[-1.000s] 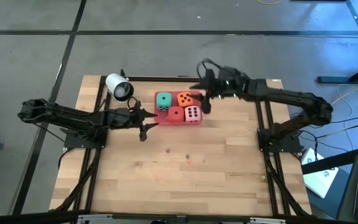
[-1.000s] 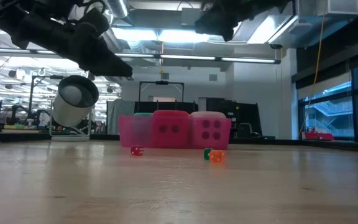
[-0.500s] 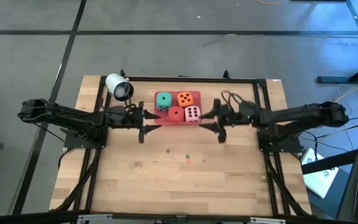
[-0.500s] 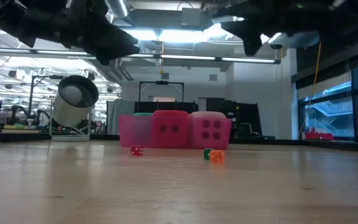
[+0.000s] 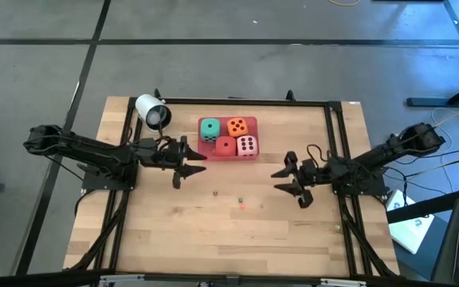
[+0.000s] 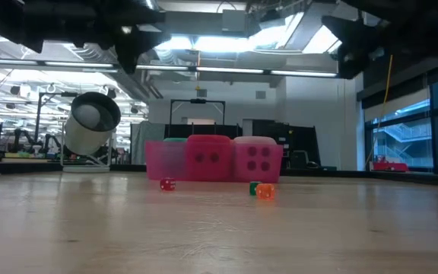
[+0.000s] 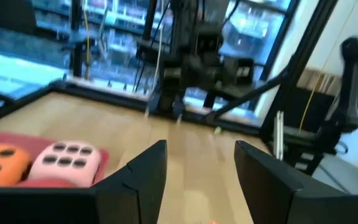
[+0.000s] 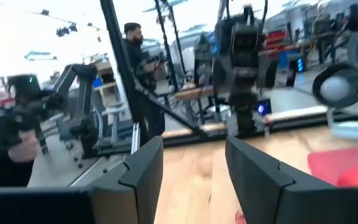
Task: Pick & Place Dice
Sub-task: Put the small red dice into the pink bin
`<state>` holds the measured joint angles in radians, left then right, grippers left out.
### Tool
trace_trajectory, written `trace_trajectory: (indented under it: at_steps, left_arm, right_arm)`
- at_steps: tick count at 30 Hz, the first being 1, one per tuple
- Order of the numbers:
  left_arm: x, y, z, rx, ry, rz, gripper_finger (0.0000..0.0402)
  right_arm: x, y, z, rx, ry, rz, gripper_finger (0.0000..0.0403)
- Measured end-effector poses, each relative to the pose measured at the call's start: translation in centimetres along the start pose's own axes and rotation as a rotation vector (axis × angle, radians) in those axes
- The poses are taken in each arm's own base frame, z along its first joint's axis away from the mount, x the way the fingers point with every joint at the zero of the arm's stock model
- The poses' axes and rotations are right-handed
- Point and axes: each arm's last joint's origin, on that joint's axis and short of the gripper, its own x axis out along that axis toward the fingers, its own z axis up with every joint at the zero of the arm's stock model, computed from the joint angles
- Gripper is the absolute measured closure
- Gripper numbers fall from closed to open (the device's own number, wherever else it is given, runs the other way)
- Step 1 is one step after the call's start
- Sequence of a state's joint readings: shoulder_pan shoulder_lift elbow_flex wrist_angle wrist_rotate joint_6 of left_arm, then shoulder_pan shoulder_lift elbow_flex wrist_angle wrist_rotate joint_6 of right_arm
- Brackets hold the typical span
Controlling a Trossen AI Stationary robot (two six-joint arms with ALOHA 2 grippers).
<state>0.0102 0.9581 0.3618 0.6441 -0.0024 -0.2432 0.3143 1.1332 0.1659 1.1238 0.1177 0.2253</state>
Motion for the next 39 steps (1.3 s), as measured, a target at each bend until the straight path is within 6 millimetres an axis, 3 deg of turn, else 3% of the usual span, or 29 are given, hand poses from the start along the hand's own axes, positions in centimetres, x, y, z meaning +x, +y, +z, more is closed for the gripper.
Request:
trace_trajectory:
  at_steps: [8, 29, 39]
  left_arm:
    - [-0.1, -1.5, 0.8, -0.016, -0.126, 0.005, 0.0219]
    - [1.2, -2.3, -0.6, -0.046, -0.136, 0.020, 0.0219]
    - [1.4, -2.4, -0.5, 0.030, -0.158, -0.014, 0.0219]
  right_arm:
    - [-0.1, 0.6, -0.7, -0.006, 0.069, 0.049, 0.0229]
    - [-0.1, 0.3, -0.6, -0.024, 0.057, 0.003, 0.0229]
    - [1.8, 0.0, 0.9, -0.168, 0.069, -0.028, 0.0229]
